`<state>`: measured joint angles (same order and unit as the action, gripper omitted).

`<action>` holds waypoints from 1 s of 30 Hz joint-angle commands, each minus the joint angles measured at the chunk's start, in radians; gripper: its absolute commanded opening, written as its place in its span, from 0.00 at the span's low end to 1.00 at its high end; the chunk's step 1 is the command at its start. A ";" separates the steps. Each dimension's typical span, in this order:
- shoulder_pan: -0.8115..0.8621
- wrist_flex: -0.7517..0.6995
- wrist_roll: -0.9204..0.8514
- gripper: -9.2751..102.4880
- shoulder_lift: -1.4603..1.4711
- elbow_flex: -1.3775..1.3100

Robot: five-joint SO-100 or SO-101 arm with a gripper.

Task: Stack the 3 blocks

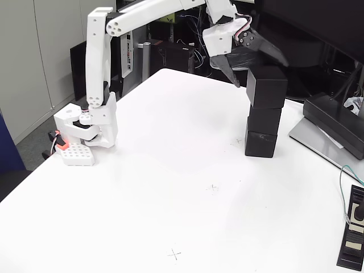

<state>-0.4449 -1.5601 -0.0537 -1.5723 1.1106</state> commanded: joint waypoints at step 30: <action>0.476 -0.023 -0.003 0.07 -0.545 -0.140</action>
<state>0.0015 -1.5815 -0.0537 -2.0847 0.9940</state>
